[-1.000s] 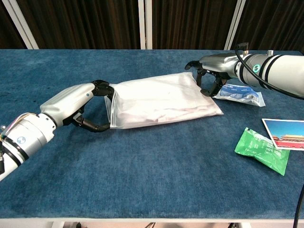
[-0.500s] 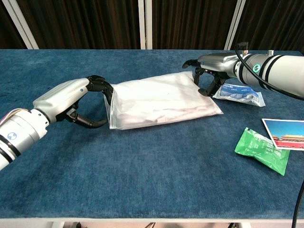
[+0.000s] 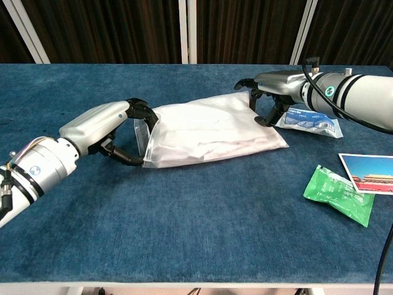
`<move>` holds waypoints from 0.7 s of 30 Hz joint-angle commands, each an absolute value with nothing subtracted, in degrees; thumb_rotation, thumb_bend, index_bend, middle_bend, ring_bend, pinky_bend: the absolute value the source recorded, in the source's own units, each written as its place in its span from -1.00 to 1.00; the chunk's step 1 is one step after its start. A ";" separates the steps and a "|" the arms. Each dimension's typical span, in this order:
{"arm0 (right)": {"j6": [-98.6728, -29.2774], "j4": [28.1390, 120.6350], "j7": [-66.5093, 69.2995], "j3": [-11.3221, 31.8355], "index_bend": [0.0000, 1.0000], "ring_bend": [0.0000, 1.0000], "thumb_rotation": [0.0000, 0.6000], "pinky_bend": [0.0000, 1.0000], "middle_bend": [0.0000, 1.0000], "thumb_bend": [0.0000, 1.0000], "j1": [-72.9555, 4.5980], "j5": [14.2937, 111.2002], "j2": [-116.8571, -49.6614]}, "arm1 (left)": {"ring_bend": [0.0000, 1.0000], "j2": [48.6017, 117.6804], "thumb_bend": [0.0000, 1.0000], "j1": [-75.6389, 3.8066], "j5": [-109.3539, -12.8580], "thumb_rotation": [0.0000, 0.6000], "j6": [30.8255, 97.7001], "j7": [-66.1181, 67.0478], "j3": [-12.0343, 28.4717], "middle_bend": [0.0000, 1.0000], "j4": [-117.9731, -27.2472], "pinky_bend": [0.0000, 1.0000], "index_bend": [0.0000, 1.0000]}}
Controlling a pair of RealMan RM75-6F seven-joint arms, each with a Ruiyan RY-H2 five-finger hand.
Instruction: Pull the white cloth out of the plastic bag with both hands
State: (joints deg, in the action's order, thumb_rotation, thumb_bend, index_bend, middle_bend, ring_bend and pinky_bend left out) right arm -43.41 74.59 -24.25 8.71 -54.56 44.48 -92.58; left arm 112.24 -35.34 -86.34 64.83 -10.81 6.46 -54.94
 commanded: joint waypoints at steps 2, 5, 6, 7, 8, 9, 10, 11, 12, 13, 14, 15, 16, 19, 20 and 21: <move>-43.47 74.53 -23.94 8.73 -0.92 -0.74 1.00 -0.63 -0.36 -0.02 -54.44 44.66 -92.68 | -0.89 113.21 -0.48 -36.68 -86.56 1.00 64.26 -11.30 6.89 -0.63 -53.73 -0.67 0.00; -43.52 74.50 -23.59 8.78 -0.92 -0.74 1.00 -0.63 -0.36 -0.02 -54.29 44.75 -92.69 | -0.89 114.11 -0.38 -37.50 -86.17 1.00 63.72 -11.40 7.41 -0.61 -52.42 -0.69 0.06; -43.54 74.54 -23.45 8.80 -0.92 -0.74 1.00 -0.63 -0.36 -0.02 -54.23 44.84 -92.67 | -0.89 114.35 -0.34 -37.65 -85.98 1.00 63.61 -11.47 7.58 -0.59 -52.08 -0.69 0.11; -43.57 74.65 -23.20 8.85 -0.92 -0.74 1.00 -0.63 -0.36 -0.02 -54.14 45.02 -92.59 | -0.89 114.66 -0.29 -37.75 -85.76 1.00 63.57 -11.58 7.73 -0.58 -51.65 -0.69 0.15; -43.63 74.78 -22.98 8.91 -0.92 -0.73 1.00 -0.63 -0.35 -0.02 -54.05 45.20 -92.48 | -0.89 114.87 -0.25 -37.75 -85.68 1.00 63.69 -11.62 7.76 -0.56 -51.34 -0.69 0.18; -43.73 74.90 -22.74 8.97 -0.92 -0.73 1.00 -0.63 -0.35 -0.01 -53.94 45.42 -92.38 | -0.89 115.05 -0.21 -37.69 -85.65 1.00 63.89 -11.61 7.72 -0.55 -51.01 -0.69 0.22; -43.85 75.04 -22.45 9.05 -0.92 -0.73 1.00 -0.63 -0.35 -0.01 -53.81 45.65 -92.25 | -0.88 115.20 -0.16 -37.58 -85.66 1.00 64.16 -11.60 7.63 -0.54 -50.73 -0.69 0.26; -43.98 75.27 -21.99 9.16 -0.92 -0.73 1.00 -0.63 -0.35 -0.01 -53.61 45.99 -92.04 | -0.88 115.37 -0.10 -37.31 -85.61 1.00 64.50 -11.71 7.46 -0.52 -50.43 -0.69 0.29; -44.07 75.48 -21.57 9.27 -0.92 -0.74 1.00 -0.63 -0.35 -0.01 -53.43 46.27 -91.84 | -0.88 115.47 -0.07 -37.06 -85.55 1.00 64.75 -11.85 7.32 -0.51 -50.25 -0.69 0.31; -44.23 75.86 -20.90 9.47 -0.92 -0.74 1.00 -0.63 -0.35 0.00 -53.16 46.69 -91.50 | -0.88 115.55 -0.04 -36.67 -85.46 1.00 65.15 -12.09 7.15 -0.50 -50.07 -0.69 0.34; -44.39 76.23 -20.30 9.67 -0.92 -0.74 1.00 -0.63 -0.35 0.00 -52.92 47.07 -91.22 | -0.88 115.58 -0.03 -36.38 -85.40 1.00 65.46 -12.28 7.03 -0.49 -50.01 -0.69 0.36; -44.59 76.67 -19.64 9.86 -0.92 -0.74 1.00 -0.63 -0.35 0.01 -52.64 47.50 -90.87 | -0.88 115.54 -0.03 -36.09 -85.40 1.00 65.80 -12.50 6.88 -0.49 -50.02 -0.69 0.38; -44.91 77.37 -18.73 10.08 -0.92 -0.74 1.00 -0.63 -0.36 0.01 -52.22 48.22 -90.35 | -0.88 115.42 -0.02 -35.66 -85.45 1.00 66.35 -12.79 6.66 -0.48 -50.14 -0.69 0.39; -46.30 79.43 -16.64 10.31 -0.92 -0.74 1.00 -0.63 -0.36 0.01 -50.96 50.80 -88.96 | -0.88 114.78 -0.02 -34.65 -85.80 1.00 67.87 -13.08 6.07 -0.48 -50.72 -0.69 0.40; -47.30 80.48 -15.85 10.24 -0.92 -0.74 1.00 -0.63 -0.36 -0.01 -50.26 52.24 -88.31 | -0.88 114.40 -0.02 -34.07 -85.97 1.00 68.69 -13.17 5.78 -0.48 -51.13 -0.69 0.40; -48.18 81.27 -15.31 10.08 -0.92 -0.73 1.00 -0.63 -0.36 -0.04 -49.68 53.51 -87.84 | -0.88 114.09 -0.02 -33.59 -86.07 1.00 69.35 -13.22 5.56 -0.48 -51.50 -0.69 0.40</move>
